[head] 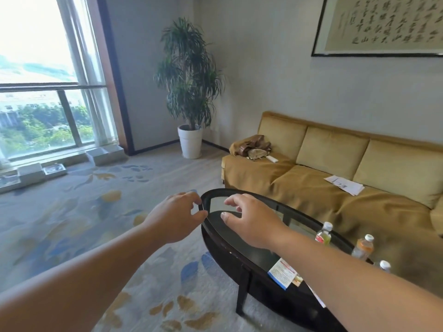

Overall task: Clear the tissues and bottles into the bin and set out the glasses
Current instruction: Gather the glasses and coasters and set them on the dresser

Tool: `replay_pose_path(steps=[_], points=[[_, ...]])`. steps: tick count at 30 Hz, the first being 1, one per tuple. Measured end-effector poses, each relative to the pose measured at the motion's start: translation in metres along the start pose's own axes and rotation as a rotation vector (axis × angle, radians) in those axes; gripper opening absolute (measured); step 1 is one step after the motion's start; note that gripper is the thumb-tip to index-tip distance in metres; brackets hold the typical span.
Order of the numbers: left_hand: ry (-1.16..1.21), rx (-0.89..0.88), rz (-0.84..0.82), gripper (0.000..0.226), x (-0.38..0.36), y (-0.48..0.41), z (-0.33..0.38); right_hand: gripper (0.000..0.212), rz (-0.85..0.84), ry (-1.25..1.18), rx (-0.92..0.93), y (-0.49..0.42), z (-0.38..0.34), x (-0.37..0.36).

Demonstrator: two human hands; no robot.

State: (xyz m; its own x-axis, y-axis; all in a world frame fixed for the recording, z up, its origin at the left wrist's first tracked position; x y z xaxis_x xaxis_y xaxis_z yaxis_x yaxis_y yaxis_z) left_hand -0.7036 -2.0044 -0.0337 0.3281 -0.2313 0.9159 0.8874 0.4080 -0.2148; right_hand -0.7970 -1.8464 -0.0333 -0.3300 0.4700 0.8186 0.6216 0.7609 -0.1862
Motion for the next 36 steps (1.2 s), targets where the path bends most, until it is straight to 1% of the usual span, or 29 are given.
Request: replay_pose_path(steps=[8, 15, 19, 23, 27, 30, 36], points=[[0.040, -0.061, -0.106, 0.038, -0.041, -0.092, -0.010, 0.043, 0.011, -0.005, -0.126, -0.068, 0.059, -0.012], [0.077, -0.159, -0.196, 0.038, -0.068, -0.198, -0.038, 0.040, 0.098, 0.043, -0.277, -0.141, 0.099, -0.006], [0.101, -0.201, -0.218, 0.038, -0.084, -0.256, -0.051, 0.039, 0.161, 0.038, -0.348, -0.176, 0.118, 0.000], [0.116, -0.226, -0.271, 0.038, -0.113, -0.300, -0.055, 0.039, 0.138, 0.066, -0.394, -0.200, 0.141, -0.005], [0.129, -0.252, -0.317, 0.038, -0.146, -0.337, -0.051, 0.039, 0.145, 0.053, -0.446, -0.222, 0.171, -0.008], [0.132, -0.270, -0.338, 0.038, -0.174, -0.371, -0.041, 0.039, 0.134, 0.069, -0.465, -0.243, 0.208, -0.008], [0.143, -0.278, -0.378, 0.037, -0.215, -0.445, -0.011, 0.041, 0.128, 0.024, -0.503, -0.289, 0.285, 0.006]])
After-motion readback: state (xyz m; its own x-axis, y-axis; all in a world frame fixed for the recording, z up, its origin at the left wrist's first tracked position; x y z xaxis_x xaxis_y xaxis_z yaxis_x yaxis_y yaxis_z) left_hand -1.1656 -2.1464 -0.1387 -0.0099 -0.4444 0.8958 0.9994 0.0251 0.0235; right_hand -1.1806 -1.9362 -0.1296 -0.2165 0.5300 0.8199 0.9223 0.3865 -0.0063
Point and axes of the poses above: each hand's wrist, its own y-axis away from the middle knuckle, its own x-axis out of the back of the hand, z = x × y, the point moved 4 cm from there along -y, towards the middle knuckle
